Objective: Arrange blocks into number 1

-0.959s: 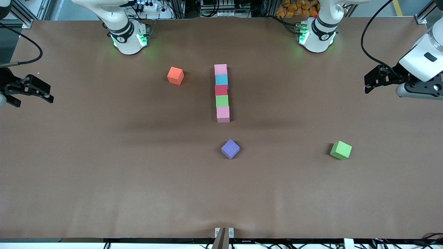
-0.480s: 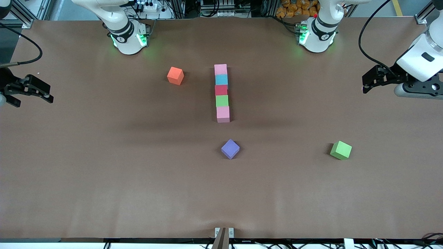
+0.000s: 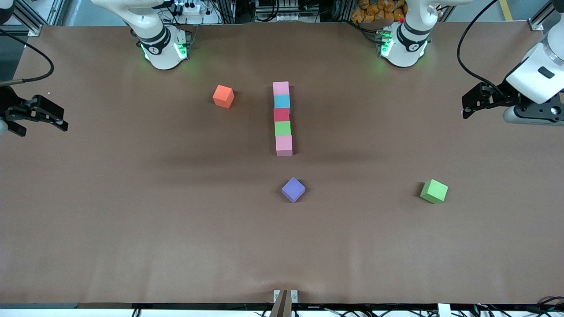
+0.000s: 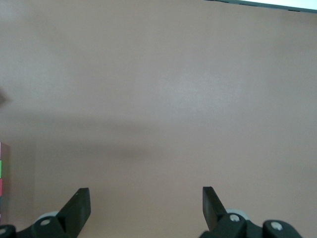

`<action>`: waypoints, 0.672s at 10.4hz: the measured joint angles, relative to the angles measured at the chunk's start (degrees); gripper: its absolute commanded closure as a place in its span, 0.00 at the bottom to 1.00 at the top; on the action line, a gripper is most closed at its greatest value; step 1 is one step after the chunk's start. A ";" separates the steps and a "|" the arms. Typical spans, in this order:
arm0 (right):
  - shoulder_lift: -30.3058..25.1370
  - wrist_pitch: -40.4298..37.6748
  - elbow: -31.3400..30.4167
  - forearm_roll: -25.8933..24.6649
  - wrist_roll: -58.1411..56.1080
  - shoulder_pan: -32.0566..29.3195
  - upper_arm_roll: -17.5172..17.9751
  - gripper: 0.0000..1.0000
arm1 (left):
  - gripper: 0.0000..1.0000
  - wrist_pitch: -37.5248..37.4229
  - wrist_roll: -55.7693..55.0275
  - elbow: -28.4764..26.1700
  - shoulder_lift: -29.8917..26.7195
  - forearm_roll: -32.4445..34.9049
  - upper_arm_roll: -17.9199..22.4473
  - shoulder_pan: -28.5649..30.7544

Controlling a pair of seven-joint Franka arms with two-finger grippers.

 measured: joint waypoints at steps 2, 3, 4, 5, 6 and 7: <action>0.00 -0.02 0.00 0.00 0.00 0.00 0.00 0.00 | 0.00 -1.08 -1.59 0.00 -0.04 0.00 0.05 0.00; 0.00 -0.03 0.00 0.00 0.00 0.00 0.00 0.00 | 0.00 -1.30 -2.45 0.00 -0.06 0.00 0.05 -0.01; 0.00 -0.04 0.00 0.00 0.00 -0.01 -0.01 0.00 | 0.00 -1.44 -2.73 0.00 -0.10 0.00 0.05 -0.02; 0.00 -0.05 0.00 0.00 0.00 -0.02 -0.02 0.00 | 0.00 -1.98 -2.78 0.00 -0.18 0.00 0.05 -0.01; 0.00 -0.05 0.00 0.00 0.00 -0.03 -0.03 0.00 | 0.00 -2.47 -2.82 0.00 -0.27 0.00 0.05 -0.01; 0.00 -0.05 0.00 0.00 0.00 -0.03 -0.03 0.00 | 0.00 -2.68 -2.83 0.00 -0.32 0.00 0.05 -0.01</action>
